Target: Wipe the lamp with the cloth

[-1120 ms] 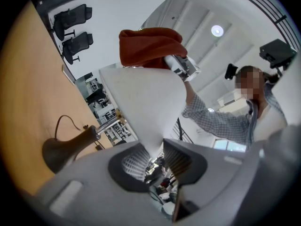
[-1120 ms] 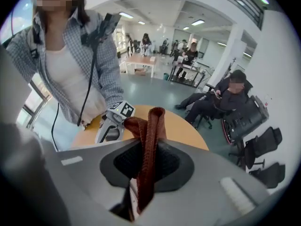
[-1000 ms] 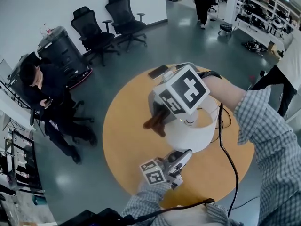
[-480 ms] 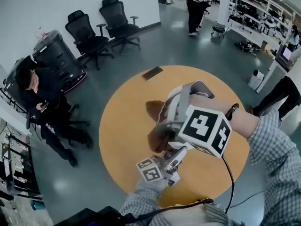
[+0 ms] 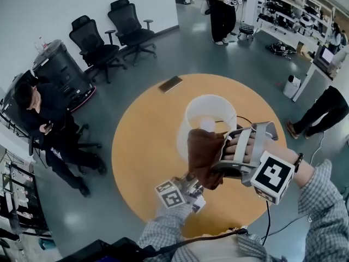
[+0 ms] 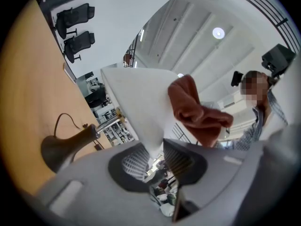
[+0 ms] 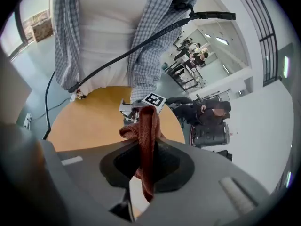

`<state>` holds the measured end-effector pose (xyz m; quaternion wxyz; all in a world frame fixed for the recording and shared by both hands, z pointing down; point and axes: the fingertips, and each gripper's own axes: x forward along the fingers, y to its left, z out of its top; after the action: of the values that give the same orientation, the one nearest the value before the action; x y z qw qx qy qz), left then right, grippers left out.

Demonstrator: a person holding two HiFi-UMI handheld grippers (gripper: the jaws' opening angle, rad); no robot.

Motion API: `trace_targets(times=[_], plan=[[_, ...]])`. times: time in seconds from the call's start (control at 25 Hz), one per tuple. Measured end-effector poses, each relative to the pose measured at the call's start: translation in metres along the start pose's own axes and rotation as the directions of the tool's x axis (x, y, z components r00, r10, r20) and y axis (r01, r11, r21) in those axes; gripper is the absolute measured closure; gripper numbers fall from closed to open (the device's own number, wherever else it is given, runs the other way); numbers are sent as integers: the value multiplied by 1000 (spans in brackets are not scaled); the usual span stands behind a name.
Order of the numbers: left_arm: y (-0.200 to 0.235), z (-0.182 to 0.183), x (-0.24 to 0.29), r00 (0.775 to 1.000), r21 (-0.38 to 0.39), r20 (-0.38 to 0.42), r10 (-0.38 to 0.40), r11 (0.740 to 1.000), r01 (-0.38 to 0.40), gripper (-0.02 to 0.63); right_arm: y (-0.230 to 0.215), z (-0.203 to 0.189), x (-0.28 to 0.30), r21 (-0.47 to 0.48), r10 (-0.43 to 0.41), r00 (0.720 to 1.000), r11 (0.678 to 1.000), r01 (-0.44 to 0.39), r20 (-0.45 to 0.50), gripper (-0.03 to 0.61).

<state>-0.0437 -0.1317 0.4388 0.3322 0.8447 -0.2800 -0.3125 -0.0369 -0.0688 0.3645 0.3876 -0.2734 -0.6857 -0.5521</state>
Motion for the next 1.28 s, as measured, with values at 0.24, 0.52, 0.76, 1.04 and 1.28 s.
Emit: trace_targets(times=[0.24,0.52,0.76,1.04,1.28], plan=[[-1,1,1,1000,-12,4,-5,1000,5,520,49,-15,-4,253,-32,999,967,30,5,522],[-4,-6,5,1000,-10,-13,4,1000,-4,520,33,-24,-34,566,-314,944,798,207,99,522],[-4,-5,5,1000,-5,-22,14,1000,-14,520,50,-69,-63,881,-603,797,382,279,9,522],[-4,-5,4,1000,-10,-25,15,1000,-15,520,145,-158,-20,916,-541,741,-271,295,-399,522],[-7,-7,4,1000,-12,-23,16,1000,-16,520,183,-178,67,768,-458,739,-628,124,-494,523]])
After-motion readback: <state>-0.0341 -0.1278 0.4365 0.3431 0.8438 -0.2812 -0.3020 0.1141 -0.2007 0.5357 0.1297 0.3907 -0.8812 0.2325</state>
